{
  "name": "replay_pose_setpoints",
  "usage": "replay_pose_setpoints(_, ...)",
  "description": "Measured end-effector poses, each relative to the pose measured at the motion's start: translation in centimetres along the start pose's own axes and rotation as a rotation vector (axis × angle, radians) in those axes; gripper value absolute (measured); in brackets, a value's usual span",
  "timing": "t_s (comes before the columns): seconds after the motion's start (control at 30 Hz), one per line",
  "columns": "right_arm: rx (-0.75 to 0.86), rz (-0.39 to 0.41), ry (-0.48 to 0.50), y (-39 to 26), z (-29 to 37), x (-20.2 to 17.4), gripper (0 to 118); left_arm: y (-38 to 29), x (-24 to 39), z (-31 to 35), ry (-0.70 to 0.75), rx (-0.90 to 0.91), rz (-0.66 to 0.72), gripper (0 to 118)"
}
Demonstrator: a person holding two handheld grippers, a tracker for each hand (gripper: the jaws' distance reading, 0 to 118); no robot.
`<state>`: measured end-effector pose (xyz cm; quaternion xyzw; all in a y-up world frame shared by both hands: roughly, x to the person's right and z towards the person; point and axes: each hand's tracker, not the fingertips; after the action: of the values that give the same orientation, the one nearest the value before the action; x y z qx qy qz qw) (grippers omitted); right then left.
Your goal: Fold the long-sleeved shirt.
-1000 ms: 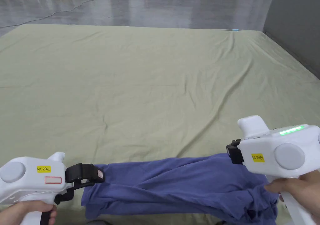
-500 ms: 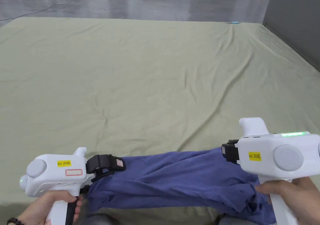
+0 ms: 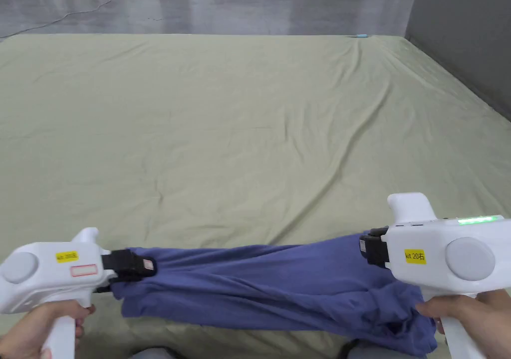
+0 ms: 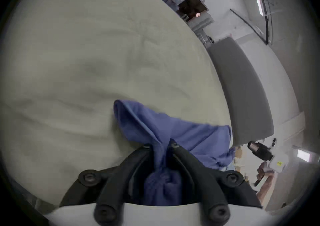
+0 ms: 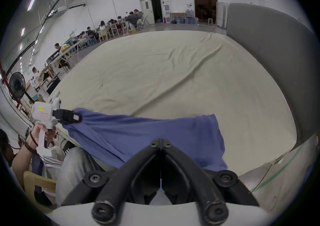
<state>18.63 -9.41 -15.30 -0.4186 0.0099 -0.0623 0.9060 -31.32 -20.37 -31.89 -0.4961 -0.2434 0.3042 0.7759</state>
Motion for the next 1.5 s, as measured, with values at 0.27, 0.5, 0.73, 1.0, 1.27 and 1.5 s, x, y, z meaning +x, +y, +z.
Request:
replay_pose_setpoints(0.27, 0.001, -0.011, 0.016, -0.1, -0.6, 0.0, 0, 3.2, -4.0, 9.8, 0.2, 0.184, 0.068, 3)
replay_pose_setpoints(0.5, -0.009, -0.008, 0.038, -0.4, -1.3, -0.5, 0, 2.9, -0.3, 11.0, 0.131, 0.164, 0.024, 3)
replay_pose_setpoints(0.73, -0.007, -0.011, 0.042, -0.5, -1.4, -0.5, 0, -0.9, 13.2, 6.8, -0.09, 0.024, -0.117, 3)
replay_pose_setpoints(1.0, 0.0, -0.041, 0.03, -1.3, -0.8, 1.0, 0, -7.1, 23.3, -6.9, -0.089, -0.283, -0.272, 3)
replay_pose_setpoints(1.27, 0.007, -0.082, -0.002, -2.6, 0.6, 3.1, 0, -8.8, 21.0, -17.0, 0.013, -0.377, -0.21, 93)
replay_pose_setpoints(1.5, 0.003, -0.1, -0.009, -2.9, 0.4, 3.3, 0, -5.9, 23.0, -10.8, -0.089, -0.28, -0.264, 104)
